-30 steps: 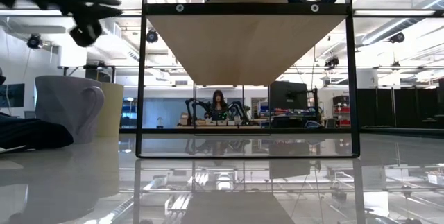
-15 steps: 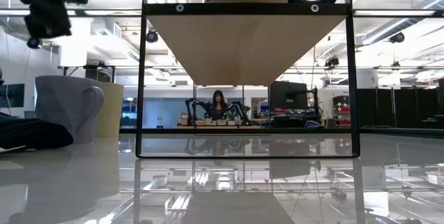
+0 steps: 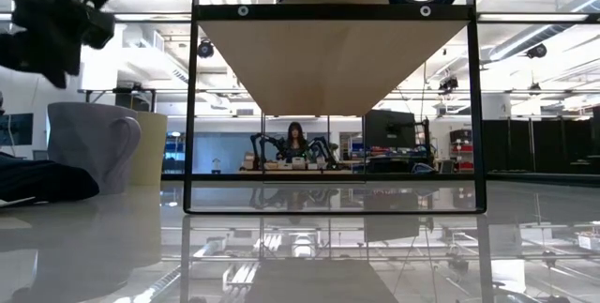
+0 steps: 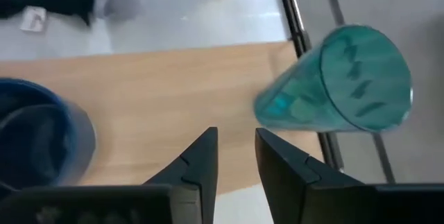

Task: Stack small to large cups/mugs on shelf
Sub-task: Put the purple mug on the shelf

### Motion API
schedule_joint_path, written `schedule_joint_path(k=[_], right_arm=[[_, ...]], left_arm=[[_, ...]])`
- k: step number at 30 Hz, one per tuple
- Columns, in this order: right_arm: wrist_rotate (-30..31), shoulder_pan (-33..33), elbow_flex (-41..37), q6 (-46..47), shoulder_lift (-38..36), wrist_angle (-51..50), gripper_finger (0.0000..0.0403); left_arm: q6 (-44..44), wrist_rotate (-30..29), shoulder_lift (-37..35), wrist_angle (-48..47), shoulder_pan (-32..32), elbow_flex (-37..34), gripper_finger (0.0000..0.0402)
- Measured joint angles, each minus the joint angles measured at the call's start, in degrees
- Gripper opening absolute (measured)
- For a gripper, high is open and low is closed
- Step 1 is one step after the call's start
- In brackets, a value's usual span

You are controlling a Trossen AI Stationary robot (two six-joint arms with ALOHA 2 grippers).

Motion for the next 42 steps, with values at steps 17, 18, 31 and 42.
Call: schedule_joint_path(k=[17, 18, 31, 42], right_arm=[[0.71, -0.89, -0.02, 1.85, 0.00, -4.20, 0.0083], [0.70, -0.96, -0.02, 2.01, 0.00, -4.18, 0.0082], [0.69, -1.44, -0.02, 2.54, -0.02, -4.16, 0.0086], [0.65, -1.45, -0.02, 2.93, -0.02, -4.16, 0.0083]], left_arm=[[3.12, -0.97, 7.38, 5.46, -1.83, -3.43, 0.0169], [3.14, -0.97, 7.91, 5.46, -2.41, -3.43, 0.0169], [2.87, -5.93, 13.06, 10.30, -8.38, -3.94, 0.0169], [2.46, -5.61, 17.55, 12.80, -8.72, -4.17, 0.0081]])
